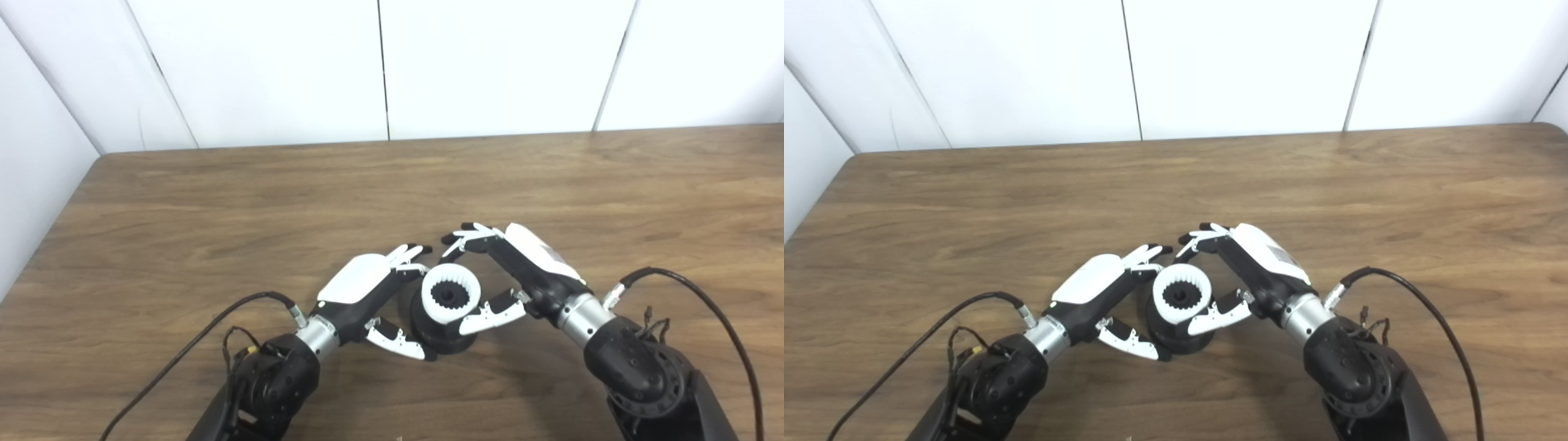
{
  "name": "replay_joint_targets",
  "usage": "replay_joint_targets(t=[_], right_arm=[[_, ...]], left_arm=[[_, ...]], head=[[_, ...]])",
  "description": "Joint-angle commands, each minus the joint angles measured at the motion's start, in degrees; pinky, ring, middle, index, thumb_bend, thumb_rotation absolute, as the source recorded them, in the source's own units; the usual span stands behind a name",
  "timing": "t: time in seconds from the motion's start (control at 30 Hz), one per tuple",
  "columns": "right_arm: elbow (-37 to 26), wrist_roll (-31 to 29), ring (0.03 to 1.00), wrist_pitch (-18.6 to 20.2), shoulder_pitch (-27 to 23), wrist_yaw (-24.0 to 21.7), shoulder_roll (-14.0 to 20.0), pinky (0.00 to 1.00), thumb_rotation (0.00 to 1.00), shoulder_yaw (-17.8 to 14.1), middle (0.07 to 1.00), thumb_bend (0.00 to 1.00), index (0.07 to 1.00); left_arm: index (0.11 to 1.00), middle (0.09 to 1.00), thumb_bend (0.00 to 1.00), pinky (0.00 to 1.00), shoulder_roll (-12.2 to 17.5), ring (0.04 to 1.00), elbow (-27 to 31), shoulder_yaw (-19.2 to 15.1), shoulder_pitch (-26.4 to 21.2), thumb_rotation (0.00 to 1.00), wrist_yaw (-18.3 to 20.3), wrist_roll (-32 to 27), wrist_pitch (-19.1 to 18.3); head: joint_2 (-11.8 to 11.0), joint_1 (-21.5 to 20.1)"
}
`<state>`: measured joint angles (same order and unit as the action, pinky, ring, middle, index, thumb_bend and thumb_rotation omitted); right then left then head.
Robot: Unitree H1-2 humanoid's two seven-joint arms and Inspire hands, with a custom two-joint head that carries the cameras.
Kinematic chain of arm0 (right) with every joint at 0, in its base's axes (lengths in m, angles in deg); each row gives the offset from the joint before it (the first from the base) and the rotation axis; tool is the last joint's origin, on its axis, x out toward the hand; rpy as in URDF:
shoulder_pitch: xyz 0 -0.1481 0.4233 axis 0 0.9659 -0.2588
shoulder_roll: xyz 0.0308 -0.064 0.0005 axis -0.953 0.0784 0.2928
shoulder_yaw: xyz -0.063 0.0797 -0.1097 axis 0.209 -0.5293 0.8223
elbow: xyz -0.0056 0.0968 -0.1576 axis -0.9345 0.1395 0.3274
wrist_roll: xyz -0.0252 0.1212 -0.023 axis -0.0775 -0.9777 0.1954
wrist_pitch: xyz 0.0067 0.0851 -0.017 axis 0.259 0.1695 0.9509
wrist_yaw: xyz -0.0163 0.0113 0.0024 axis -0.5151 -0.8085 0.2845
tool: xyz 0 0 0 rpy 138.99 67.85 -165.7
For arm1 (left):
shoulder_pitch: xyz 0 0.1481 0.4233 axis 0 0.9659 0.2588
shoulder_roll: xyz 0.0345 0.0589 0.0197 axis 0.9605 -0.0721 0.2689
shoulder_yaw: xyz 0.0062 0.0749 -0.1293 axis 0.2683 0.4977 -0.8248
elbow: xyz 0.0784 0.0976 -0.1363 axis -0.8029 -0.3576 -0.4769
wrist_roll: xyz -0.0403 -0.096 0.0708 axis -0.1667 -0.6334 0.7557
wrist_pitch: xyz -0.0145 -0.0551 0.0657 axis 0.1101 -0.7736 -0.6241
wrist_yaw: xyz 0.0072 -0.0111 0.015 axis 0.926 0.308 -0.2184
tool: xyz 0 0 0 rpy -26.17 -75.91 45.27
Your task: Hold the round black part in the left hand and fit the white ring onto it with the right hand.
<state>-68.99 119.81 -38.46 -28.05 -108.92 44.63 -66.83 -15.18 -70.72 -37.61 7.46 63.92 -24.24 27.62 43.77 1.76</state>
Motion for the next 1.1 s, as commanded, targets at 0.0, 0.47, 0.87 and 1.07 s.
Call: replay_joint_targets(t=[0.0,0.47,0.87,1.07], right_arm=[[-0.6,0.0,0.958,-1.4,-2.0,1.1,-0.3,1.0,0.16,-0.4,0.846,0.52,0.488],[0.1,0.2,0.96,-1.5,-2.0,1.3,-0.6,1.0,0.16,-0.1,0.845,0.52,0.488],[0.8,0.4,0.958,-1.9,-1.7,1.5,-0.2,0.99,0.16,0.0,0.845,0.52,0.488],[1.0,0.1,0.957,-2.1,-1.2,1.5,0.0,0.99,0.16,-0.1,0.845,0.52,0.488]], left_arm=[[0.71,0.985,0.76,0.9,0.4,1.0,0.4,0.8,1.0,0.31,2.2,0.0,-1.3],[0.705,0.986,0.77,0.91,0.2,1.0,0.6,1.2,1.3,0.3,2.6,-0.5,-1.5],[0.71,0.987,0.77,0.92,0.1,1.0,0.6,1.3,1.2,0.3,2.8,-0.6,-1.9],[0.709,0.988,0.76,0.9,0.3,1.0,1.0,1.3,1.2,0.3,2.8,0.0,-2.0]], head=[[0.3,0.1],[0.3,0.2],[0.4,0.2],[0.6,0.4]])
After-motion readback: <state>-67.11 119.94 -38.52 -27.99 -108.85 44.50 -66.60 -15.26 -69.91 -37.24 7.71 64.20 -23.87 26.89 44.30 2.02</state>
